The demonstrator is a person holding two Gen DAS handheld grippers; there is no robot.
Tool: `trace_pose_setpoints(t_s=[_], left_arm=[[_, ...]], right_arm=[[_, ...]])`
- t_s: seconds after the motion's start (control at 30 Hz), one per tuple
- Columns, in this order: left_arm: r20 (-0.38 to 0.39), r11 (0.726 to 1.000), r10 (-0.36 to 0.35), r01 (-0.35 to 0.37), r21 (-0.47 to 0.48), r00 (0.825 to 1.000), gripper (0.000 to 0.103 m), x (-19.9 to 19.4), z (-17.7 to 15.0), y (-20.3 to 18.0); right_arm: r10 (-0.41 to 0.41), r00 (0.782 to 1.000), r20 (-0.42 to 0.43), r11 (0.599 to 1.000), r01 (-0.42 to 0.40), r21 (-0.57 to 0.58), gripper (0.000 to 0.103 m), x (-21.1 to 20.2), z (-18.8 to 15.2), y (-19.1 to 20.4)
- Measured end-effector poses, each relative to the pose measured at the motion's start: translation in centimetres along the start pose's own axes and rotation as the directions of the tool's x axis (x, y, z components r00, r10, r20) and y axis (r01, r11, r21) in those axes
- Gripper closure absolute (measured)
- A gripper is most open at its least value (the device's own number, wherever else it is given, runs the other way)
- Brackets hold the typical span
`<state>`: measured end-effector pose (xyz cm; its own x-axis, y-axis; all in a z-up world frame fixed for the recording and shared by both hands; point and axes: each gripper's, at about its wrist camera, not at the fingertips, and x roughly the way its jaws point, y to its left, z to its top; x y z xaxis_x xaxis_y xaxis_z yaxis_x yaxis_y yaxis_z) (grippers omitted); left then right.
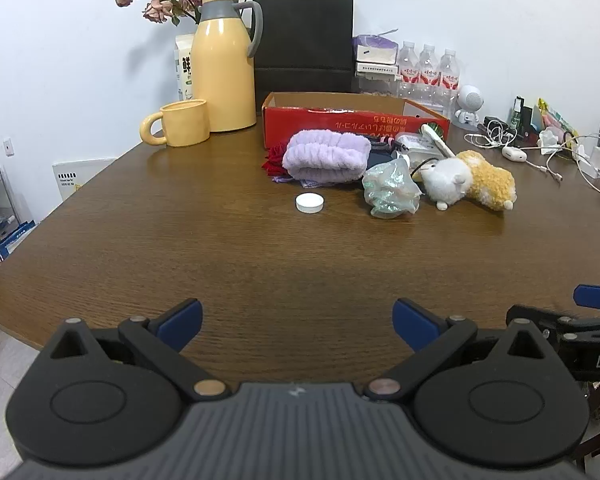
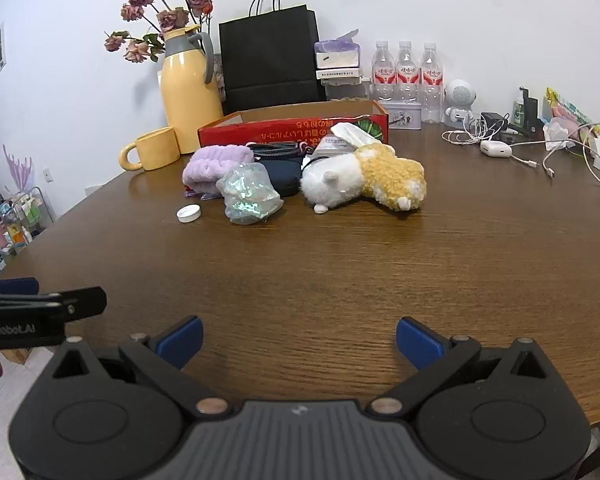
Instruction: Organize objects
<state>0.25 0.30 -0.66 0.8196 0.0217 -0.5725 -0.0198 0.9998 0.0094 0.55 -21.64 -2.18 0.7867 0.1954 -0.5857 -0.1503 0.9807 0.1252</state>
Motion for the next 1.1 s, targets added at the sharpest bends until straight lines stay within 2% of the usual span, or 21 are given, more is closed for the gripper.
trace_pose_setpoints(t_s=[0.73,1.1], left_arm=[[0.011,1.000,-0.008,0.008,0.008,1.000,0.000,-0.24,-0.03,-0.20],[0.005,1.000,-0.011,0.011,0.010,1.000,0.000,-0.21,0.15,-0.19]], right_arm=[[0.009,1.000,-0.005,1.000,-0.009,0.013,0.000,0.13,-0.15,-0.04],[0.021,0.999,0.025,1.000,-0.022,0.008,0.000,-0.35,-0.08,0.04]])
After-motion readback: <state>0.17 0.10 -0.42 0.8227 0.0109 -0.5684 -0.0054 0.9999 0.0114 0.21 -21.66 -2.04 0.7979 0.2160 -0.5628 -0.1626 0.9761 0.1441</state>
